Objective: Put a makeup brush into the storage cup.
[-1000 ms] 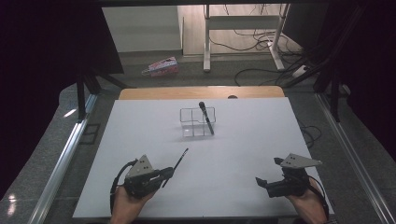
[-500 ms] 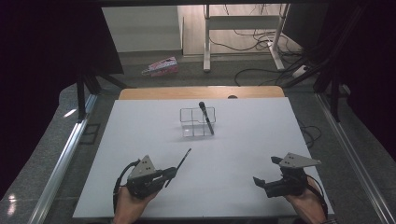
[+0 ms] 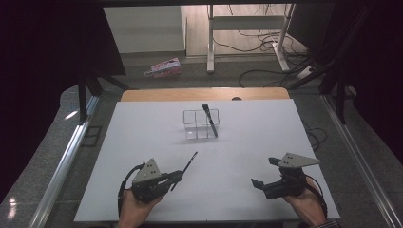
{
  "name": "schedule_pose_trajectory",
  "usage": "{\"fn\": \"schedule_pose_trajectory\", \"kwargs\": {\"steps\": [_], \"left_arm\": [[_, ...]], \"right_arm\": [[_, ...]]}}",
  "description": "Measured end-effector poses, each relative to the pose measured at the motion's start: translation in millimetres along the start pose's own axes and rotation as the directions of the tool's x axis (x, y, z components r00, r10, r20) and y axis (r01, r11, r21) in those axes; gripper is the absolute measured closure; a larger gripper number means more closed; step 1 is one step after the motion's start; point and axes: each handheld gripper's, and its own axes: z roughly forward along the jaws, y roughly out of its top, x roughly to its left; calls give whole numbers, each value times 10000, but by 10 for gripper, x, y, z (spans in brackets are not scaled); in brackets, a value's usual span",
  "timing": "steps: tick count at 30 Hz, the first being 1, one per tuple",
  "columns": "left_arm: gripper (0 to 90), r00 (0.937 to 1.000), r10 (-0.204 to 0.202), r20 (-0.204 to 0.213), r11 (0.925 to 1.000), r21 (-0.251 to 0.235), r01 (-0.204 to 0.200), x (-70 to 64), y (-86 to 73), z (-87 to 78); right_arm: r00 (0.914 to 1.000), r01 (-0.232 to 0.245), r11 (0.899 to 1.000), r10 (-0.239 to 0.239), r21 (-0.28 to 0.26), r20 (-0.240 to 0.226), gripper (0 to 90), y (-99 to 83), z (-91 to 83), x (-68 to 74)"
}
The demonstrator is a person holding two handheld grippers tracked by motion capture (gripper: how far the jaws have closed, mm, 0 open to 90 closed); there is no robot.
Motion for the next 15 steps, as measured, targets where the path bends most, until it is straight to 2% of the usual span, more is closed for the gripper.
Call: {"fn": "schedule_pose_trajectory", "kwargs": {"steps": [9,15], "left_arm": [[858,9999,39,104,10000,13,-39,-30,13,40],[857,9999,14,103,10000,-32,-14,-35,20,58]], "right_arm": [[9995,-10,9999,5,-165,-318,0,74,69,45],[9989,-207,9996,198,-212,-433,0,119,119,55]]}}
